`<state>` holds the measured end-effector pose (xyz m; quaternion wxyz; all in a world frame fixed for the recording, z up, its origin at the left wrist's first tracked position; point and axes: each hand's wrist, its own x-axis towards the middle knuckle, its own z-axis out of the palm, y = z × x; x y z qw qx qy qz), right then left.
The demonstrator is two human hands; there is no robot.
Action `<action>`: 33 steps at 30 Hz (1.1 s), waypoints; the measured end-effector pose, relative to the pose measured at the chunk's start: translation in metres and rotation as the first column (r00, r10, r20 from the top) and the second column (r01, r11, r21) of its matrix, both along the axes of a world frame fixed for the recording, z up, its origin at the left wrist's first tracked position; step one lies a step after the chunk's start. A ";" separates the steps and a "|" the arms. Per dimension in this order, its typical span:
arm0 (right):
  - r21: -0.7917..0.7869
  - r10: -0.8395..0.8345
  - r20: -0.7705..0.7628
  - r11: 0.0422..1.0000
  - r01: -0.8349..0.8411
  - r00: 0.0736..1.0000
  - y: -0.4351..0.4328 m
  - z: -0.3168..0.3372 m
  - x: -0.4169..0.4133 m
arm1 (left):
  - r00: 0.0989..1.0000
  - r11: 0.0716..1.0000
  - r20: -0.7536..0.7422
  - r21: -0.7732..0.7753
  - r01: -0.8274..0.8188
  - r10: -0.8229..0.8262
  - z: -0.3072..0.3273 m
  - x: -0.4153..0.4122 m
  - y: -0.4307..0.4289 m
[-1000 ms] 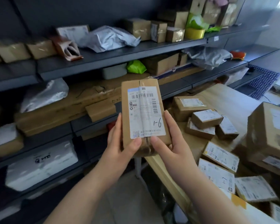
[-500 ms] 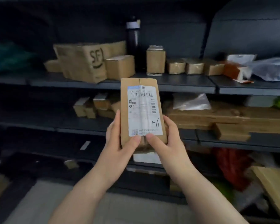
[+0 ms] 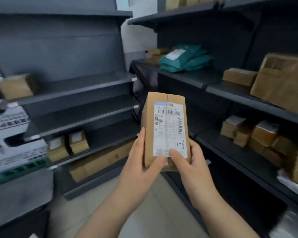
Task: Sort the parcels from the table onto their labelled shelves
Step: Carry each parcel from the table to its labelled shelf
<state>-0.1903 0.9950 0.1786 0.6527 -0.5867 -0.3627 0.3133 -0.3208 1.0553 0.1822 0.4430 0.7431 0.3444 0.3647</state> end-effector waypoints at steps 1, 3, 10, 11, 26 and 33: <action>-0.010 0.022 0.007 1.000 -0.022 1.000 0.016 0.001 -0.003 | 0.999 0.999 -0.009 0.000 -0.038 0.038 0.000 -0.003 0.011; -0.021 0.041 0.016 0.999 -0.041 0.999 0.046 0.003 -0.002 | 0.995 0.996 -0.030 0.007 -0.090 0.090 0.002 -0.004 0.034; -0.072 0.181 0.126 0.982 -0.173 0.975 0.150 0.011 0.018 | 0.969 0.971 -0.055 0.015 -0.240 0.241 0.000 0.010 0.120; -0.086 0.220 0.146 0.974 -0.210 0.964 0.166 0.013 0.019 | 0.962 0.963 -0.049 0.001 -0.270 0.270 0.000 0.008 0.133; -0.046 0.691 0.154 0.719 -0.694 0.706 0.394 -0.005 -0.132 | 0.742 0.744 0.056 -0.059 -0.666 0.668 -0.017 -0.151 0.316; -0.010 0.674 0.224 0.724 -0.690 0.704 0.485 0.009 -0.215 | 0.767 0.755 0.010 0.168 -0.633 0.641 0.002 -0.237 0.415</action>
